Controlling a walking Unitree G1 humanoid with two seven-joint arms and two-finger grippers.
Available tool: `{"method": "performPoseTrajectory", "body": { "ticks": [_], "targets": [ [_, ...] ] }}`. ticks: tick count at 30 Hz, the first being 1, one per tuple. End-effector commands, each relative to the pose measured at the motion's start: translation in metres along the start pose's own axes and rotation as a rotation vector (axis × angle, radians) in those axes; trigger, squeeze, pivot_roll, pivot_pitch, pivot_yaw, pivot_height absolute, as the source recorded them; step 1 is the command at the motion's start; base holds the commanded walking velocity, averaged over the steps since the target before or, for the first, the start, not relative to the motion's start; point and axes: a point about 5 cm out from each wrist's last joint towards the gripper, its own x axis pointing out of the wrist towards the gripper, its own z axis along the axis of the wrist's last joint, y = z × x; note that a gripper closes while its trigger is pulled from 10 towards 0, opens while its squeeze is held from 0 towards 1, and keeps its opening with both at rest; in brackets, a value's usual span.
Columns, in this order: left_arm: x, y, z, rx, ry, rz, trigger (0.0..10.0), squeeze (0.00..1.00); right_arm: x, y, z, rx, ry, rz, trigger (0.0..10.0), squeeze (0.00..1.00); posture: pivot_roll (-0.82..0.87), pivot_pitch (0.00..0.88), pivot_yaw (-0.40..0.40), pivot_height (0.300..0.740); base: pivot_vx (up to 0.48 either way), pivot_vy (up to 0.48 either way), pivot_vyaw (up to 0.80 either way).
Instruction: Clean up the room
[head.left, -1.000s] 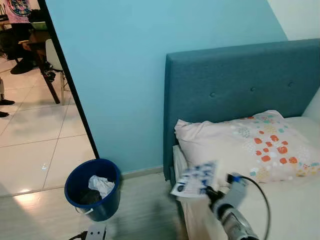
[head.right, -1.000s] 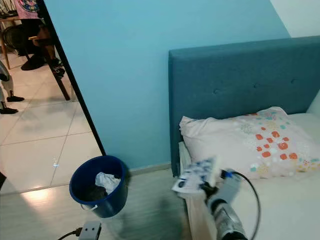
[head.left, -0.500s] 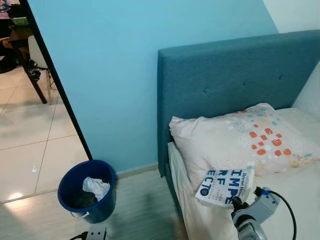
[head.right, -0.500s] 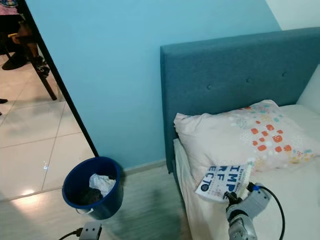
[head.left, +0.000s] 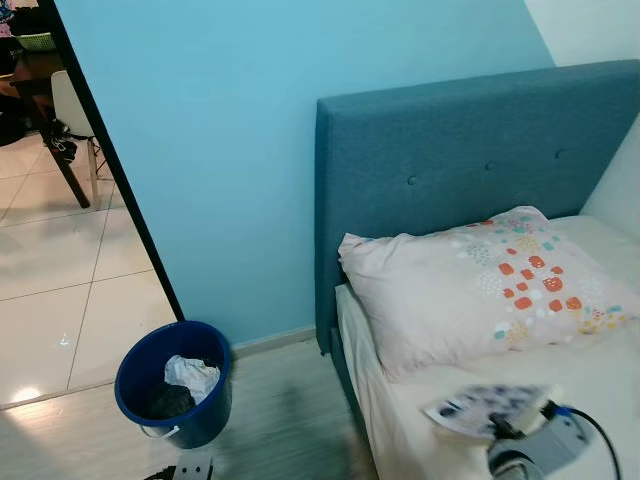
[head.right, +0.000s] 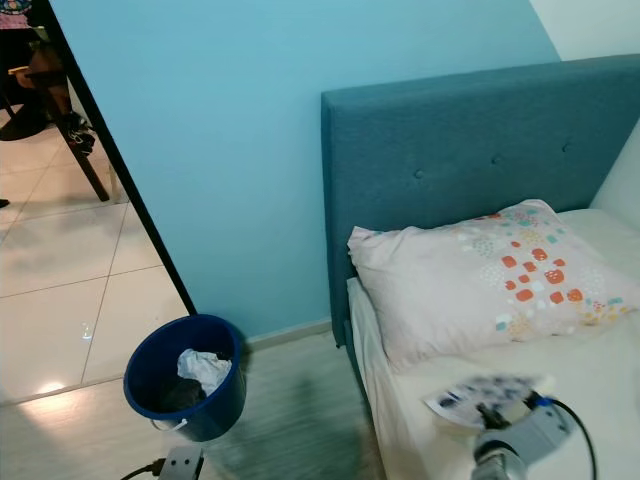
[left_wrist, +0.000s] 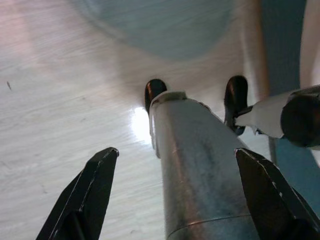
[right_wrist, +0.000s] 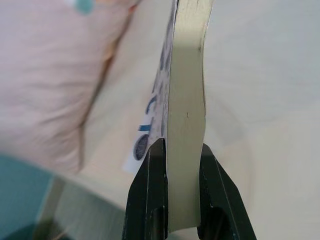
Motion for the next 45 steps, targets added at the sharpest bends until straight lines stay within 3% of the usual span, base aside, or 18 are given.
{"method": "performPoseTrajectory", "body": {
  "ticks": [1, 6, 15, 17, 20, 22, 25, 28, 32, 34, 36, 38, 39, 45],
  "targets": [
    [-0.003, 0.009, -0.004, 0.001, 0.014, 0.015, 10.0, 0.00, -0.001, -0.002, -0.005, 0.001, 0.023, -0.015, 10.0, 0.00, -0.09, 0.083, 0.003, 0.740, 0.000, 0.000, -0.80],
    [-0.004, 0.015, -0.006, 0.005, 0.016, 0.023, 10.0, 0.00, -0.001, 0.010, -0.010, -0.048, 0.057, 0.048, 10.0, 0.00, -0.10, 0.081, 0.004, 0.740, 0.000, 0.000, -0.78],
    [0.003, -0.012, 0.000, 0.014, 0.010, -0.008, 10.0, 0.00, -0.001, 0.036, -0.014, -0.036, 0.095, 0.183, 10.0, 0.00, -0.10, 0.076, 0.000, 0.740, 0.000, 0.000, -0.76],
    [0.004, -0.018, 0.000, 0.015, 0.010, -0.015, 10.0, 0.00, -0.002, 0.041, -0.016, 0.001, 0.115, 0.223, 10.0, 0.00, -0.10, 0.075, 0.001, 0.740, 0.000, 0.000, -0.75],
    [0.007, -0.034, 0.001, 0.024, 0.013, -0.034, 10.0, 0.00, -0.008, 0.064, -0.024, 0.137, 0.178, 0.433, 10.0, 0.00, -0.11, 0.073, 0.005, 0.740, 0.000, 0.000, -0.51],
    [0.007, -0.034, 0.001, 0.024, 0.013, -0.034, 10.0, 0.00, -0.008, 0.064, -0.024, 0.137, 0.178, 0.433, 10.0, 0.00, -0.11, 0.073, 0.005, 0.740, 0.000, 0.000, 0.00],
    [0.007, -0.038, 0.003, 0.028, 0.012, -0.038, 10.0, 0.00, -0.013, 0.080, -0.032, 0.201, 0.256, 0.550, 10.0, 0.00, -0.10, 0.073, 0.008, 0.740, 0.000, 0.000, 0.00],
    [0.007, -0.036, 0.005, 0.030, 0.008, -0.036, 10.0, 0.00, -0.018, 0.092, -0.037, 0.173, 0.293, 0.637, 10.0, 0.00, -0.10, 0.080, 0.010, 0.740, 0.000, 0.000, 0.00],
    [0.005, -0.016, 0.010, 0.023, -0.004, -0.014, 10.0, 0.00, -0.026, 0.112, -0.046, 0.114, 0.346, 0.725, 10.0, 0.00, -0.07, 0.095, 0.009, 0.740, 0.000, 0.000, 0.00],
    [0.004, -0.012, 0.009, 0.021, -0.004, -0.011, 10.0, 0.00, -0.026, 0.113, -0.046, 0.105, 0.348, 0.725, 10.0, 0.00, -0.07, 0.097, 0.010, 0.740, 0.000, 0.000, 0.00],
    [-0.002, 0.008, 0.002, 0.019, 0.005, 0.007, 10.0, 0.00, -0.027, 0.115, -0.050, 0.040, 0.362, 0.718, 10.0, 0.00, -0.06, 0.115, 0.011, 0.740, 0.000, 0.000, 0.00],
    [-0.002, 0.008, 0.002, 0.019, 0.005, 0.007, 10.0, 0.00, -0.027, 0.115, -0.050, 0.040, 0.362, 0.718, 10.0, 0.00, -0.06, 0.115, 0.011, 0.740, 0.000, 0.000, 0.00],
    [-0.006, 0.022, -0.004, 0.018, 0.013, 0.019, 10.0, 0.00, -0.026, 0.115, -0.050, 0.002, 0.370, 0.704, 10.0, 0.00, -0.05, 0.126, 0.014, 0.740, 0.000, 0.000, 0.00],
    [-0.011, 0.034, -0.011, 0.017, 0.026, 0.034, 10.0, 0.00, -0.023, 0.115, -0.046, -0.006, 0.351, 0.664, 10.0, 0.00, -0.04, 0.136, 0.019, 0.725, 0.000, 0.000, 0.00]
  ]
}}
